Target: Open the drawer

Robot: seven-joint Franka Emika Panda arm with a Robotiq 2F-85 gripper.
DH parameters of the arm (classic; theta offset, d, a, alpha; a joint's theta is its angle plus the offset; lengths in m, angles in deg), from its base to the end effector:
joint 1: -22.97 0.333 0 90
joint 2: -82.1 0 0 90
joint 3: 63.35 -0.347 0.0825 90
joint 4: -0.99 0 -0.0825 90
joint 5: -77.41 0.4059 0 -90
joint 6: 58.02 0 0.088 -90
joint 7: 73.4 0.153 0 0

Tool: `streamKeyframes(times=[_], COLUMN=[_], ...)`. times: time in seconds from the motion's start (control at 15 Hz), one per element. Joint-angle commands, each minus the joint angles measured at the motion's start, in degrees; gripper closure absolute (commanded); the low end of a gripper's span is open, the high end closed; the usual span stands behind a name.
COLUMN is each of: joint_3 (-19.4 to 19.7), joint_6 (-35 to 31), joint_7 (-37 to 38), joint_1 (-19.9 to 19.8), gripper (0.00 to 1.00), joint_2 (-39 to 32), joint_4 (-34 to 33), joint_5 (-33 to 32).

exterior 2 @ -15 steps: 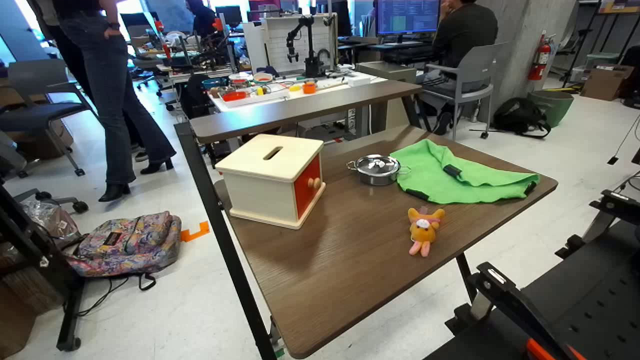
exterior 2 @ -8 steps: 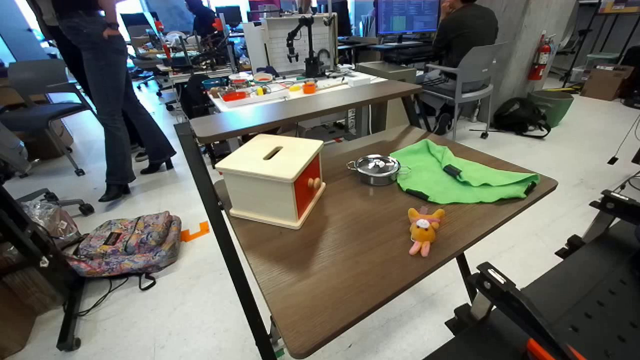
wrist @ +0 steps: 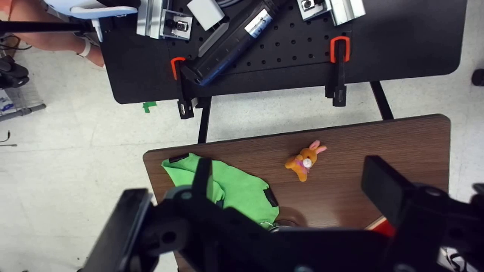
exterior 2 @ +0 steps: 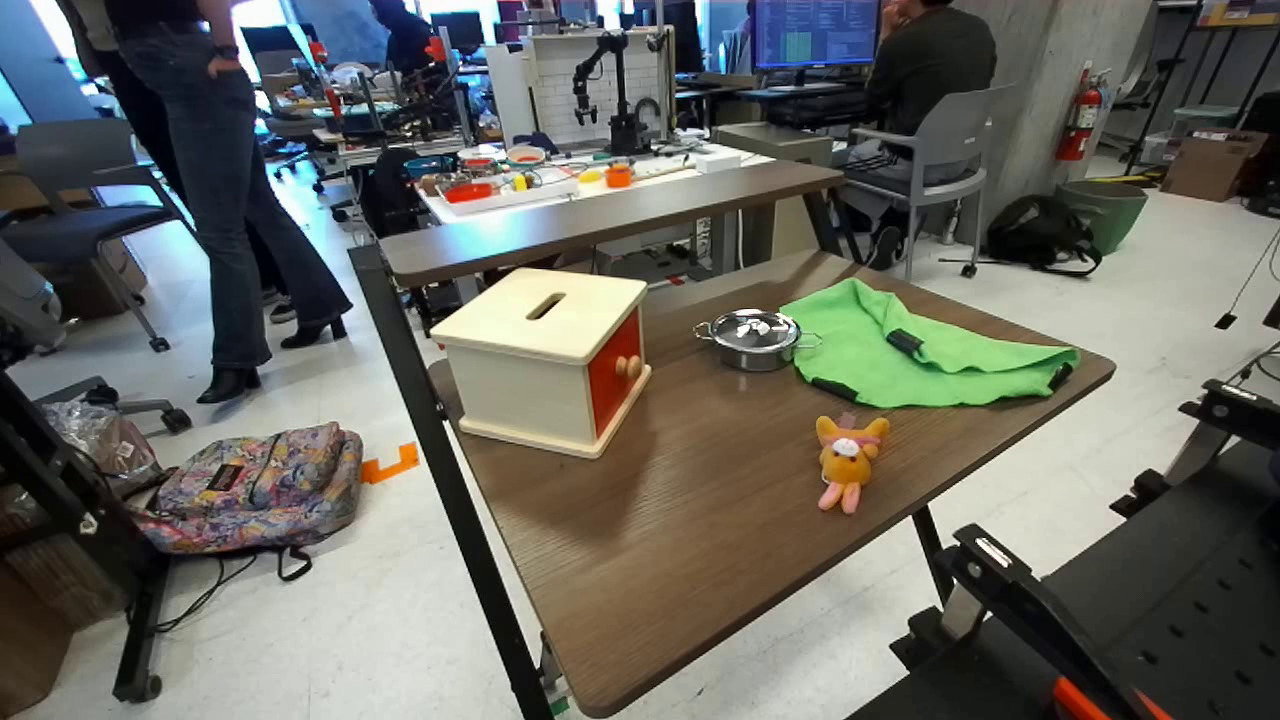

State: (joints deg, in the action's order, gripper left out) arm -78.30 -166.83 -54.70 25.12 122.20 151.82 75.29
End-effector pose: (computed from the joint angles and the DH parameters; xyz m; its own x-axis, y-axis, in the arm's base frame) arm 0.3208 0.0893 0.4231 0.9969 -0.0771 0.0150 -0.0786 -0.9754 0.2060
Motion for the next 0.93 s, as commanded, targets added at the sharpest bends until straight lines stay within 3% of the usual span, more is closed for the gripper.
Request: streamKeyframes(times=[0.0,0.27,0.67,0.87], joint_3=[-0.40,0.69,4.32,8.00], joint_6=[-3.59,-15.84,-38.84,-44.52], joint_7=[1.34,0.26,-3.28,-13.64], joint_1=[-0.17,-0.67,-0.04,3.45], gripper=[0.00,0.00,0.00,0.00], joint_2=[-2.24,-9.84,-29.41,-40.54], joint_4=[0.64,1.23,-1.46,-5.73], joint_5=[-2.92,-4.77,-2.39,8.35])
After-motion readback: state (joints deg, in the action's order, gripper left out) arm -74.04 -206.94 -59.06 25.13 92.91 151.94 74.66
